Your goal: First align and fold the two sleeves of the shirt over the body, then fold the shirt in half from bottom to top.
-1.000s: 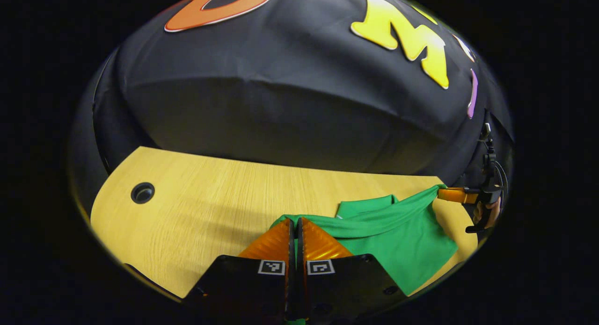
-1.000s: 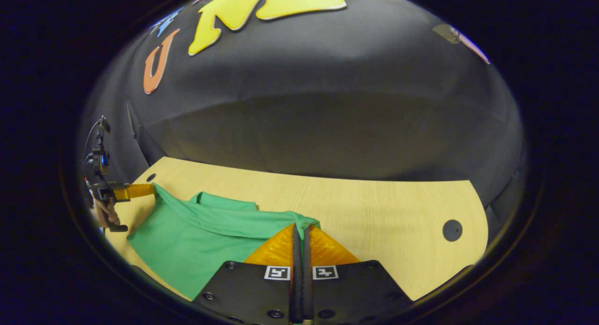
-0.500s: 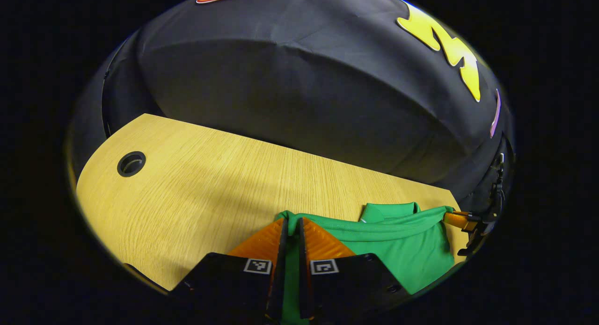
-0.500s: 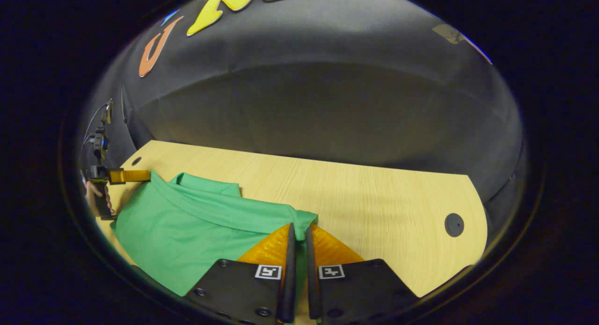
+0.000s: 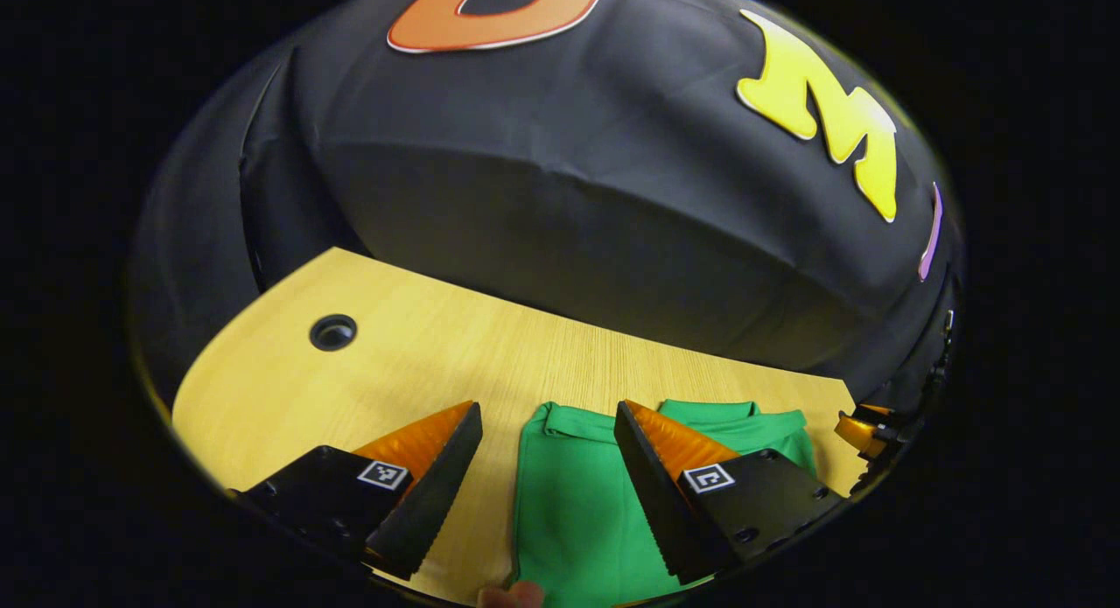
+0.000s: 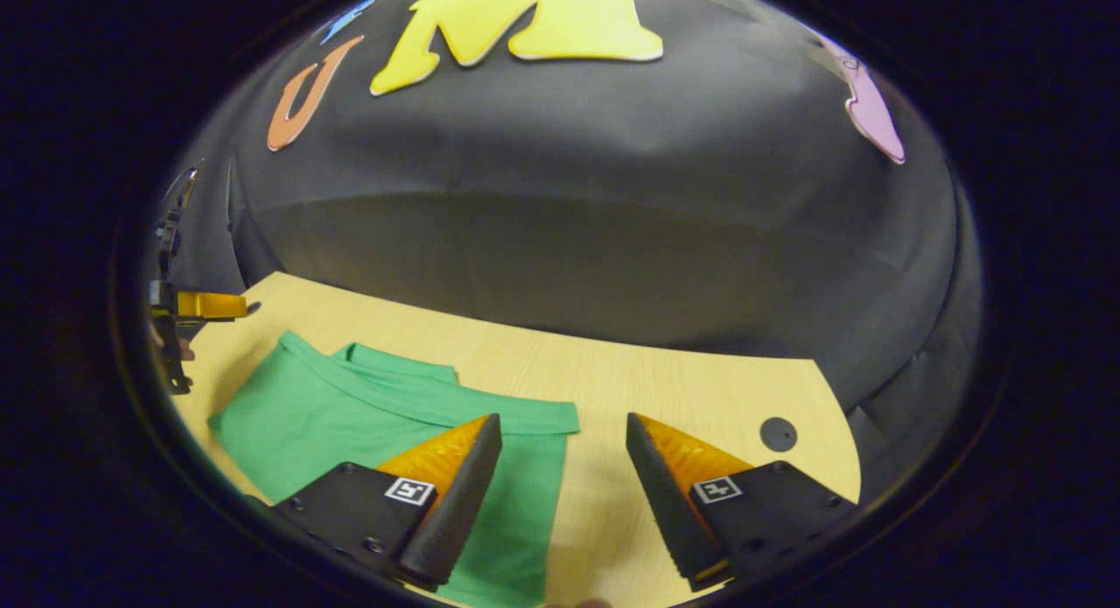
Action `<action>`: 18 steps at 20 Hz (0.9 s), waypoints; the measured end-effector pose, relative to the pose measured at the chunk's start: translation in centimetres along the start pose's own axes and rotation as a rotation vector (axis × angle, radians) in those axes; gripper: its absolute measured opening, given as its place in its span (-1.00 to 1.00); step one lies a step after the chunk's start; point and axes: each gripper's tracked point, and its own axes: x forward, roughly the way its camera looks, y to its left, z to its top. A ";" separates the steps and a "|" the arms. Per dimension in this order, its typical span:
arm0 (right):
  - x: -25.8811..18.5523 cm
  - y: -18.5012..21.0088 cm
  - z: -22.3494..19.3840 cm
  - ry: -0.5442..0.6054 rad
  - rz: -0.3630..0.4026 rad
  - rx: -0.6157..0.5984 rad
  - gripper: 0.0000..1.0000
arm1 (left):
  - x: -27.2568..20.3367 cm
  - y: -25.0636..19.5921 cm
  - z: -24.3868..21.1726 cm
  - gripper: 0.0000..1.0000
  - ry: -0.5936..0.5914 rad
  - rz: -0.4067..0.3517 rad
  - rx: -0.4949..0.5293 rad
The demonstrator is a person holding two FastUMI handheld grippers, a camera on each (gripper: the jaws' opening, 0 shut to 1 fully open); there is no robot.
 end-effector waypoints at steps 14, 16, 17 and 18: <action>-35.7 6.7 14.3 -0.532 -0.061 -0.005 0.87 | -33.1 -11.3 13.3 0.96 -0.516 0.004 0.174; -39.0 7.4 13.3 -0.549 -0.060 -0.003 0.87 | -36.5 -12.2 12.3 0.95 -0.560 0.007 0.202; -40.0 8.0 12.6 -0.548 -0.053 0.006 0.87 | -37.7 -12.4 11.4 0.96 -0.571 0.015 0.212; -41.1 8.7 11.7 -0.540 -0.045 0.030 0.87 | -38.9 -12.8 10.6 0.95 -0.576 0.014 0.219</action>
